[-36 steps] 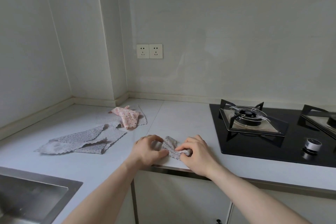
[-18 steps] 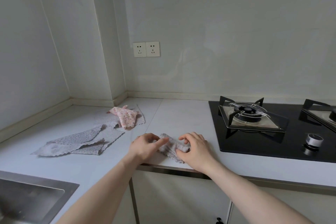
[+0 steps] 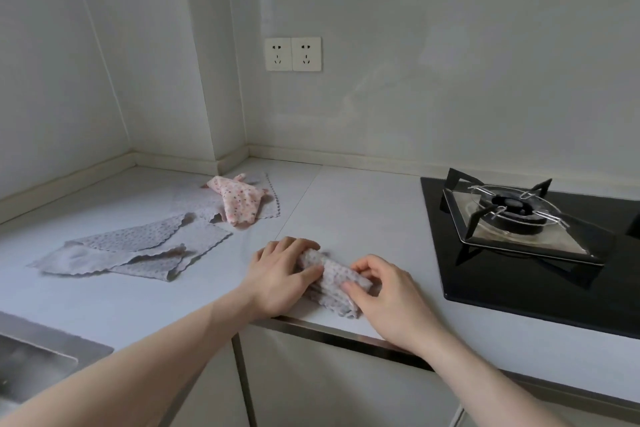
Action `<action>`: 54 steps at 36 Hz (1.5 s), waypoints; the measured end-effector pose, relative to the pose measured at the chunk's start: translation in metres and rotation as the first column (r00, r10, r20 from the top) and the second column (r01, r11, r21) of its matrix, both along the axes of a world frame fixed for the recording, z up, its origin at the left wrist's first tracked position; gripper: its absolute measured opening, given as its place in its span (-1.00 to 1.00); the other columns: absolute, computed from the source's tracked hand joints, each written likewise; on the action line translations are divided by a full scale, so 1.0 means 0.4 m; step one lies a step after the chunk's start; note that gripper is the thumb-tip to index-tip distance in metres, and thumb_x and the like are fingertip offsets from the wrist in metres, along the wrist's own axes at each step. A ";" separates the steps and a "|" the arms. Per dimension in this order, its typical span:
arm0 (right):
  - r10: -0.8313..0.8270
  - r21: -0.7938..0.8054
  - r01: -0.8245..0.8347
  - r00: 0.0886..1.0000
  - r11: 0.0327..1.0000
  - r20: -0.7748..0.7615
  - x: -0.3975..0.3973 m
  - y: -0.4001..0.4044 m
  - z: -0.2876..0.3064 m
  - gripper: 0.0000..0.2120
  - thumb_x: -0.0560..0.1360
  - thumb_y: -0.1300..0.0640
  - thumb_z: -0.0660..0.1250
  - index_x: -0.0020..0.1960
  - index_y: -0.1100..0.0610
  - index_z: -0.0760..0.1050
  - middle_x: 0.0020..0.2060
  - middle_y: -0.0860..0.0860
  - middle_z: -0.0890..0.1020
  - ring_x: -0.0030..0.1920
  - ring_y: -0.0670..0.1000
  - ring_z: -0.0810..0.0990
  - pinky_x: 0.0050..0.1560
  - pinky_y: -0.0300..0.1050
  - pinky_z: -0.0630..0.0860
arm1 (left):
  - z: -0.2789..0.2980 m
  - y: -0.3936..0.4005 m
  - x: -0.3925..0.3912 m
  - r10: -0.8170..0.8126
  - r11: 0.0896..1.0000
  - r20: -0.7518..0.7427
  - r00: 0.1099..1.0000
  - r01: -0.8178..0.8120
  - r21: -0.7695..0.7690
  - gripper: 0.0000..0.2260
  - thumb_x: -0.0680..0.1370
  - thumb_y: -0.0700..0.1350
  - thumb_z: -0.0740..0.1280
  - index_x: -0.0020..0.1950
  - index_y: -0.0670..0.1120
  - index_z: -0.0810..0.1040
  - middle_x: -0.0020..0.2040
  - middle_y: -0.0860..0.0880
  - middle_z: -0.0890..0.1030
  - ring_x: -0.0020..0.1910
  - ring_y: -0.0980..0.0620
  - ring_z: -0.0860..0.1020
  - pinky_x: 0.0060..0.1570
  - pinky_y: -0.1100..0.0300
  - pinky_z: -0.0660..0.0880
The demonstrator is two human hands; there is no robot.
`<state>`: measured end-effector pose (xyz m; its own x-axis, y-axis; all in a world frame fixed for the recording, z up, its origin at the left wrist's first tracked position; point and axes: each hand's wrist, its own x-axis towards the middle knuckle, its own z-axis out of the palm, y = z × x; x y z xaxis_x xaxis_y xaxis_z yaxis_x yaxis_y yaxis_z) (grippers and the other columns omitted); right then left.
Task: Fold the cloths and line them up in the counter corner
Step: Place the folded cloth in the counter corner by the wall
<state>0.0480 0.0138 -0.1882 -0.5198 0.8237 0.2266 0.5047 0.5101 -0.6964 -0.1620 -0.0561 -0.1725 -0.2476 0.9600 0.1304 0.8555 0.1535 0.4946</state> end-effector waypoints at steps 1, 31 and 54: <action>0.009 -0.003 -0.009 1.000 1.000 -0.002 0.002 0.002 -0.001 -0.79 0.44 -0.26 0.35 -0.01 -0.21 0.47 -0.05 -0.20 0.65 -0.03 -0.16 0.62 0.01 -0.03 0.59 | -0.002 0.001 -0.004 -0.016 1.000 0.026 1.000 0.016 0.006 -0.62 0.50 0.26 0.12 0.28 0.22 0.43 0.24 0.22 0.44 0.32 0.08 0.32 0.36 0.07 0.18; -0.057 -0.599 0.098 0.995 0.794 0.087 0.153 -0.162 0.579 -0.79 0.54 0.23 0.40 0.03 -0.07 0.53 -0.06 -0.03 0.64 -0.32 -0.11 0.62 -0.26 -0.22 0.54 | 0.535 -0.215 0.177 0.207 0.978 0.756 0.621 -0.108 -0.179 -0.89 0.56 -0.30 0.44 -0.09 -0.24 0.52 -0.25 -0.06 0.60 -0.36 0.08 0.60 -0.35 0.30 0.49; -0.599 -0.546 0.469 0.797 0.694 -0.077 0.855 -0.238 0.877 -0.89 0.57 0.05 0.39 0.09 -0.08 0.60 -0.09 -0.11 0.72 -0.11 -0.12 0.69 -0.14 -0.22 0.62 | 0.869 0.038 0.830 -0.230 0.866 0.795 0.561 0.491 -0.096 -0.81 0.57 0.02 0.43 0.06 -0.07 0.62 -0.09 0.01 0.71 -0.17 0.14 0.66 -0.22 0.30 0.53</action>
<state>0.3899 -0.0815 0.1625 0.0588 0.9737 -0.2201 0.3763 -0.2259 -0.8986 0.1700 -0.0409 0.1750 0.2453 0.9462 -0.2112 0.2257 0.1561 0.9616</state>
